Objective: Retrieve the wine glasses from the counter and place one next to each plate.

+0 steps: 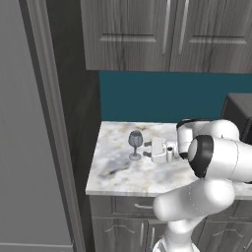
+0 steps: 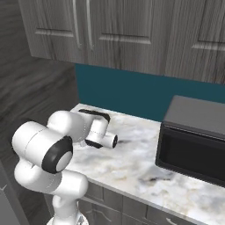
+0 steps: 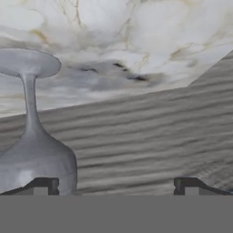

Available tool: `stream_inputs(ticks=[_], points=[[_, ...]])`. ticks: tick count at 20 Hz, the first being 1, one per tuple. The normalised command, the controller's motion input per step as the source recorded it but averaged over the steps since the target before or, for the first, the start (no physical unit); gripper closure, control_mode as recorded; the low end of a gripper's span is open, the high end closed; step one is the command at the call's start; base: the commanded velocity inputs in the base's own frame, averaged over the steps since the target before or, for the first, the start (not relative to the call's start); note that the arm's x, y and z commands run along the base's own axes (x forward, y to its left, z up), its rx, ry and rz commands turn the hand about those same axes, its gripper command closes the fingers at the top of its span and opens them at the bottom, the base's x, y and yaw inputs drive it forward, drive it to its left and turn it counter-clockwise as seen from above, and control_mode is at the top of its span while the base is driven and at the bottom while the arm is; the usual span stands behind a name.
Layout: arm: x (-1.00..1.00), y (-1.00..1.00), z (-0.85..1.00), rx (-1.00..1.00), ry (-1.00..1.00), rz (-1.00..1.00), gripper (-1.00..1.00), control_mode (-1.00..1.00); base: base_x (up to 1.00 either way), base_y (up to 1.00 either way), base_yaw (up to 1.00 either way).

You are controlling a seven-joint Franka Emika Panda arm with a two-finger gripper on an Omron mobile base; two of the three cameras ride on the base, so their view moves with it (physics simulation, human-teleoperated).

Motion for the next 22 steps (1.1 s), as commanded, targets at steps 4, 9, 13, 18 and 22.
stream_inputs(ticks=[4,9,13,18,22], points=[[0.2,0.01,-0.18,0.0,0.2,0.0,-1.0,-1.0,0.0,0.0,0.0],[0.18,0.0,-0.21,0.0,0.21,0.0,-1.0,-1.0,0.0,0.0,0.0],[0.19,0.01,-0.14,0.0,0.06,0.0,-1.0,-1.0,0.0,0.0,0.0],[0.15,0.07,-0.16,0.0,0.0,0.0,-1.0,-1.0,0.0,0.0,0.0],[0.18,0.12,-0.22,0.0,0.0,0.0,-1.0,-1.0,0.0,0.0,0.0]])
